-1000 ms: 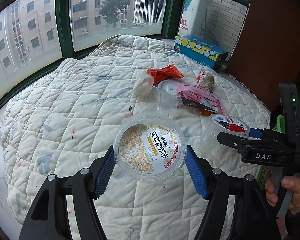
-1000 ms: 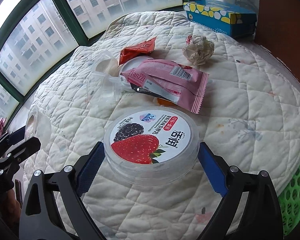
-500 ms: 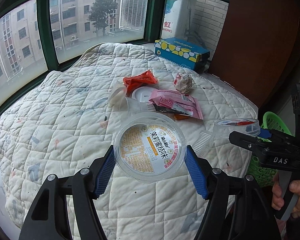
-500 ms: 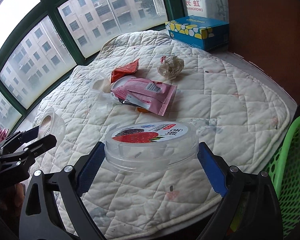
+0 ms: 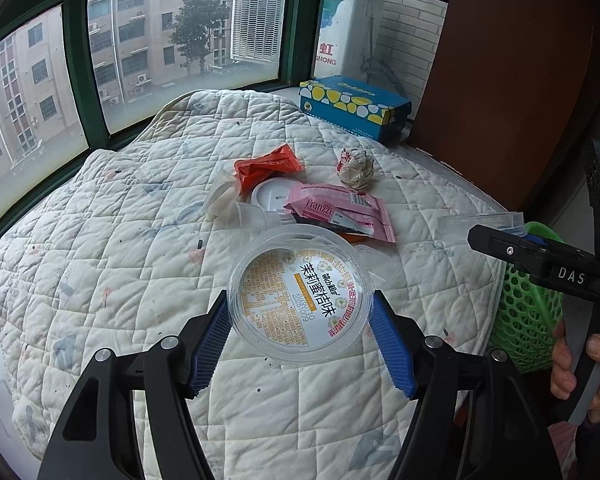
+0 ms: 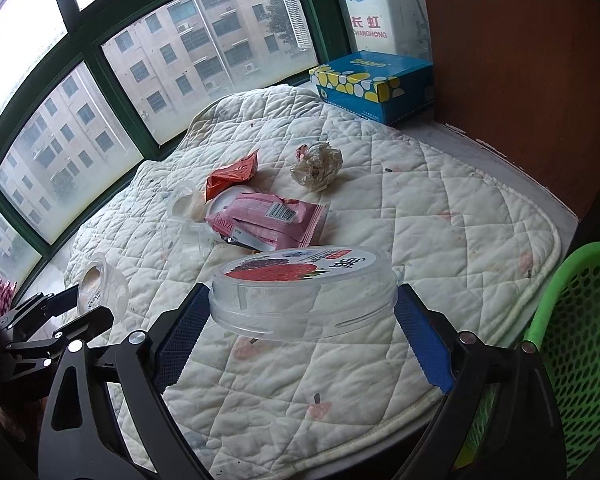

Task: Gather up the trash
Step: 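Carry the yogurt tub to the green basket and open the right tool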

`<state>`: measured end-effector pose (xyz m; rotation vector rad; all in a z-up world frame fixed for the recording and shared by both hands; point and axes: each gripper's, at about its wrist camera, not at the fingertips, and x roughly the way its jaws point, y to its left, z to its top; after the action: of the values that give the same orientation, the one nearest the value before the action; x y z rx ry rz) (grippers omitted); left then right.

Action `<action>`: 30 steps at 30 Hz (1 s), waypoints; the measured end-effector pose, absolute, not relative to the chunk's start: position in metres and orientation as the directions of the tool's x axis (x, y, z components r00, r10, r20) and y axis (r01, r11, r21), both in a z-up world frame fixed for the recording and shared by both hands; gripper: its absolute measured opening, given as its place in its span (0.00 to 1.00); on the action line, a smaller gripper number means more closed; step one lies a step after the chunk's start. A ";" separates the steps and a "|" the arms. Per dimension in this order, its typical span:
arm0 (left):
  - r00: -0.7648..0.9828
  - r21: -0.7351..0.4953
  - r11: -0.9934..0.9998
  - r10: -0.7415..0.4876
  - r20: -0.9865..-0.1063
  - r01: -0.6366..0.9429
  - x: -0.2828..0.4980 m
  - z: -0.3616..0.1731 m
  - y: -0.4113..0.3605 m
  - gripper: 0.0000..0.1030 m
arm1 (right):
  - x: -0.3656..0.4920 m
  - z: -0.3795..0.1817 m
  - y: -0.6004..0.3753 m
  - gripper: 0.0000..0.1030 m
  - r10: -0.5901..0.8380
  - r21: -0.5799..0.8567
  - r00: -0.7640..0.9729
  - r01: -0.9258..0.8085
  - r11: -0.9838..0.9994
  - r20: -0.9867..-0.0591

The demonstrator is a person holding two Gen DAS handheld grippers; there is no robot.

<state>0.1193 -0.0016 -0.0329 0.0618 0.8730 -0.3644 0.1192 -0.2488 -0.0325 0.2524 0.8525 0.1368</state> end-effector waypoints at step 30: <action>0.441 -0.113 0.737 -0.513 -0.737 0.667 0.073 0.001 -0.210 0.64 | -0.048 -0.028 -0.420 0.89 -0.079 0.191 0.634 0.347 0.918 -0.769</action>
<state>0.0732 -0.2104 0.0015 0.2051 0.8371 -0.7380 -0.0479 -0.4202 -0.0275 0.3385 0.8534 -0.2490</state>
